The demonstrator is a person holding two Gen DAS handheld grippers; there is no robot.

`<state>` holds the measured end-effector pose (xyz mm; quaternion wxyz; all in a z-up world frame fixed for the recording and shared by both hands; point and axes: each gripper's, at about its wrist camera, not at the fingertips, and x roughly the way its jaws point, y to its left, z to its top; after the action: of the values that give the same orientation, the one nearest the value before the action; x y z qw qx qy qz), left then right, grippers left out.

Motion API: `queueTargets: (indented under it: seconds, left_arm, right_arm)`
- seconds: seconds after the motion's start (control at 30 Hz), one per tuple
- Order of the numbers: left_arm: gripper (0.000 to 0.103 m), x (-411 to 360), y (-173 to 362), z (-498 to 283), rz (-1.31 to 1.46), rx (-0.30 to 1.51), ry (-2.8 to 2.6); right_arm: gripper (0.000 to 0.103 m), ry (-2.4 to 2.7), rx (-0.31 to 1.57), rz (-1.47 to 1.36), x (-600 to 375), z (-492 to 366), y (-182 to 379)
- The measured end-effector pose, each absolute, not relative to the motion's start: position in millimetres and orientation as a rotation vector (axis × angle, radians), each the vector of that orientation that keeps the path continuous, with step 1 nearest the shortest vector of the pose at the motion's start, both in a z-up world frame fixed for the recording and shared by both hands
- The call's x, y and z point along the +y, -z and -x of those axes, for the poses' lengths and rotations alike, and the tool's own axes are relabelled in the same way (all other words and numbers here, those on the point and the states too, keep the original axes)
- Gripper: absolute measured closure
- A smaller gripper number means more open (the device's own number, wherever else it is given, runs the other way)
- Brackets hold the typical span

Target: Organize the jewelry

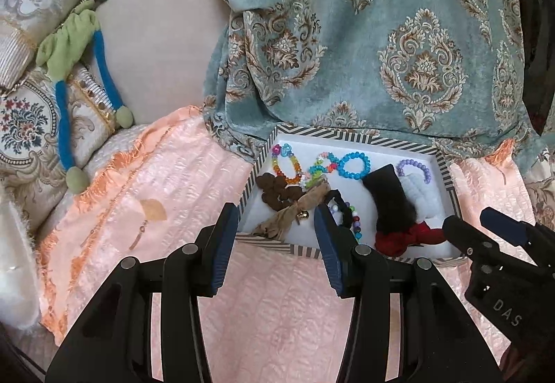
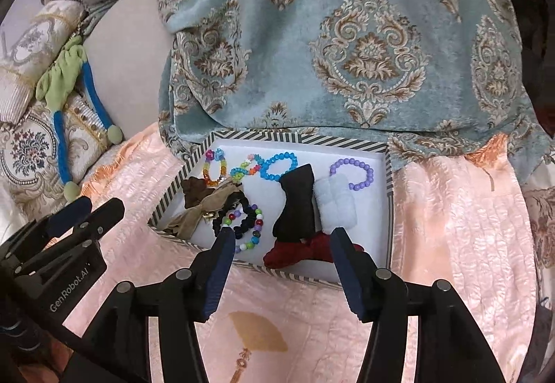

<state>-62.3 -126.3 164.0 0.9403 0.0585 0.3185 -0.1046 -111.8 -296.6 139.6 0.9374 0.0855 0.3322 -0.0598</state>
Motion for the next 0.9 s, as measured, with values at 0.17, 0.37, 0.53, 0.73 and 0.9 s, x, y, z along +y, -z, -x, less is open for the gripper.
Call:
queueTargets:
  seconds: [0.17, 0.37, 0.53, 0.73, 0.9]
  left_arm:
    - [0.058, -122.7, -166.6, 72.4, -0.111, 0.641, 0.206]
    - [0.058, -120.4, -170.9, 83.8, -0.104, 0.627, 0.207]
    - [0.058, -116.5, -176.3, 90.6, -0.094, 0.614, 0.206]
    - [0.058, -113.4, -181.4, 96.3, -0.094, 0.597, 0.198]
    - [0.058, -113.6, -183.6, 101.0, -0.103, 0.586, 0.198]
  right_arm:
    - [0.048, 0.133, 0.677, -0.157, -292.1, 121.0, -141.9]
    - [0.044, 0.144, 0.664, -0.161, -291.1, 131.5, -146.5]
    - [0.043, 0.152, 0.653, -0.153, -289.7, 137.2, -151.6]
    - [0.043, 0.147, 0.646, -0.156, -286.9, 141.7, -154.9]
    - [0.042, 0.143, 0.647, -0.155, -283.6, 143.0, -155.9]
